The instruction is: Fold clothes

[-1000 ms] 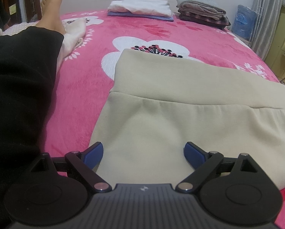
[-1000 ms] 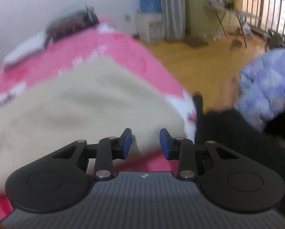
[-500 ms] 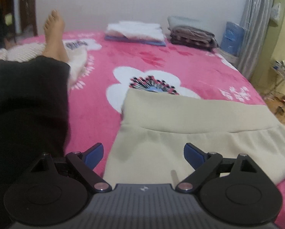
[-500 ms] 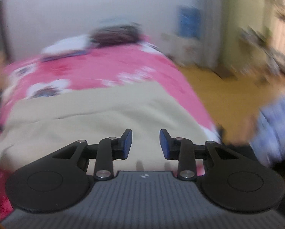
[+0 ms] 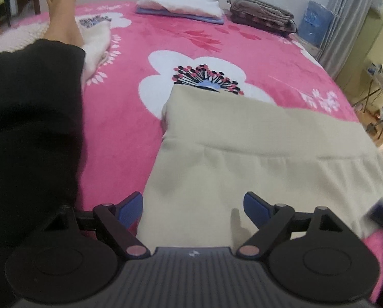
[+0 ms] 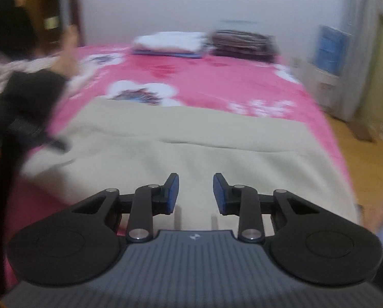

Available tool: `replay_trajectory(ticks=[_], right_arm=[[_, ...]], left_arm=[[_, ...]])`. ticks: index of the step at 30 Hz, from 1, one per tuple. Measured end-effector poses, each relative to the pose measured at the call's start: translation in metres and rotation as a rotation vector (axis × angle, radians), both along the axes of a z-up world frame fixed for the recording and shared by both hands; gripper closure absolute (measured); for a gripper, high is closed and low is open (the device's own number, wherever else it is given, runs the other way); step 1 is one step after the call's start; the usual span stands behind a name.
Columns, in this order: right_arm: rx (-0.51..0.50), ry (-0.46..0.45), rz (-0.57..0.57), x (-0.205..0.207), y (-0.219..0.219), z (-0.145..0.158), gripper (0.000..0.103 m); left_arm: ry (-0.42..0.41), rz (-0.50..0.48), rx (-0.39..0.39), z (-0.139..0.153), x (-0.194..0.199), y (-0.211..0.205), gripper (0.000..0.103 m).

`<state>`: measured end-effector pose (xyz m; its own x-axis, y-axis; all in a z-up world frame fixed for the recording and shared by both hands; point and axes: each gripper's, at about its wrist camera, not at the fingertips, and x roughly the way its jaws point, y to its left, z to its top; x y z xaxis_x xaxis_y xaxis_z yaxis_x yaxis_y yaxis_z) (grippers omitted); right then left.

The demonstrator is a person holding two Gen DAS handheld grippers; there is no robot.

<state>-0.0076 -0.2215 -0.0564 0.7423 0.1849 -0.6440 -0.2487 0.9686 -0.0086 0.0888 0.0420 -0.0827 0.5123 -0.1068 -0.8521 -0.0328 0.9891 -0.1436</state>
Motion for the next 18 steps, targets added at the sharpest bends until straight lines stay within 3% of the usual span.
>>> replay_trajectory(ticks=[2,3,6,9,12,13,15,18], right_arm=[[-0.028,0.103,0.008,0.009,0.002,-0.037,0.075],[-0.026,0.095,0.004,0.008,0.002,-0.048,0.075],[-0.053,0.056,0.012,0.007,0.012,-0.018,0.076],[0.037,-0.068,0.156,-0.005,0.033,0.010,0.076],[-0.010,0.005,0.260,0.007,0.064,-0.020,0.076],[-0.027,0.068,0.258,0.015,0.069,-0.041,0.075],[-0.032,0.069,0.248,0.019,0.070,-0.054,0.075],[0.002,0.050,0.248,0.019,0.077,-0.016,0.078]], left_arm=[[0.035,-0.003,0.003,-0.006,0.012,0.001,0.016],[0.052,-0.004,0.005,-0.009,0.018,0.001,0.017],[0.084,0.033,-0.031,-0.014,0.025,0.011,0.017],[0.100,0.067,-0.056,-0.019,0.027,0.018,0.017],[0.090,0.058,-0.080,-0.010,0.025,0.022,0.018],[0.086,0.055,-0.088,-0.007,0.025,0.023,0.019],[0.077,0.047,-0.104,-0.001,0.024,0.025,0.019],[0.062,0.035,-0.136,0.011,0.024,0.029,0.018]])
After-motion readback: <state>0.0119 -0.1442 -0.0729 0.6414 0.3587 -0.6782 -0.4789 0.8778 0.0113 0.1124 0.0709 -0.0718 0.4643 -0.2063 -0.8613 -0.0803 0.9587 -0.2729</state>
